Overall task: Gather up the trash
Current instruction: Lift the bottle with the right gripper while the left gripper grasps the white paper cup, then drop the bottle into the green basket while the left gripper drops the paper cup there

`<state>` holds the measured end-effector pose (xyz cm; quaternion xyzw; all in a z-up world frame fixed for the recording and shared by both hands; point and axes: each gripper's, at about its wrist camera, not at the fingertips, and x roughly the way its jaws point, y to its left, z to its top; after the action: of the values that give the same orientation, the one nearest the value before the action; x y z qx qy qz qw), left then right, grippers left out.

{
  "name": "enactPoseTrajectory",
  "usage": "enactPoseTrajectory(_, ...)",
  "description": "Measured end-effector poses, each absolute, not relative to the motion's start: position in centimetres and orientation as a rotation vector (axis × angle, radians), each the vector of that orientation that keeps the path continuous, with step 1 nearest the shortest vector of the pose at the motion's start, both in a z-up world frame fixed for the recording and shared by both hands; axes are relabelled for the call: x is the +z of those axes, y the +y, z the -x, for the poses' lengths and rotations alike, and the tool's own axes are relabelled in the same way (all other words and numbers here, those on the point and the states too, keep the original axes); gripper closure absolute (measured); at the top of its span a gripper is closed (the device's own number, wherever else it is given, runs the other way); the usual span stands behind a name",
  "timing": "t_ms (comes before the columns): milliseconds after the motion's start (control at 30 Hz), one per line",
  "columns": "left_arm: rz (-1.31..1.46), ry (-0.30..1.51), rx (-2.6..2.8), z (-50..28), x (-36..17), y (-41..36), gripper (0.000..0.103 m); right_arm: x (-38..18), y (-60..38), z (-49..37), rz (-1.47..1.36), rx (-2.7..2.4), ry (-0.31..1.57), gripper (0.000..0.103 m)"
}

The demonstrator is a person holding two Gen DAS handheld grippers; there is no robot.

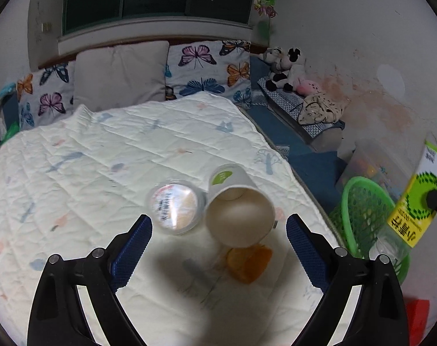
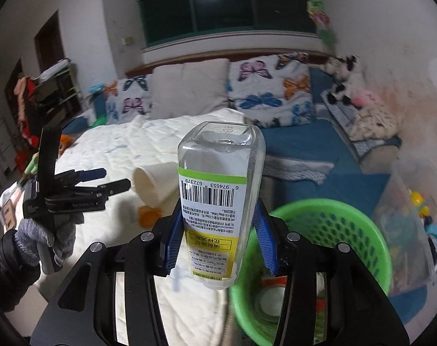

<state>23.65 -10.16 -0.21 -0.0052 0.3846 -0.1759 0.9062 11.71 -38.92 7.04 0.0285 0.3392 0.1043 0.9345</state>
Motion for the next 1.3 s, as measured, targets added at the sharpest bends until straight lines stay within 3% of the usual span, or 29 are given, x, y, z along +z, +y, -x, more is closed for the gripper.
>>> enactPoseTrajectory(733, 0.010, 0.853, -0.322, -28.1, -3.7, -12.7, 0.010, 0.7, -44.5, -11.6, -0.065, 0.025, 0.812, 0.056)
enactPoseTrajectory(800, 0.009, 0.854, -0.328, -28.2, -3.8, -12.9, 0.013, 0.0, -44.8, -11.8, -0.073, 0.016, 0.831, 0.056)
enactPoseTrajectory(1033, 0.009, 0.865, -0.362, -28.5, -4.0, -13.4, 0.038, -1.5, -45.8, -12.1, -0.093, -0.006, 0.871, 0.056)
enactPoseTrajectory(1300, 0.022, 0.852, -0.392, -27.8, -3.4, -13.4, 0.044, -2.8, -46.8, -12.2, -0.116, -0.035, 0.908, 0.055)
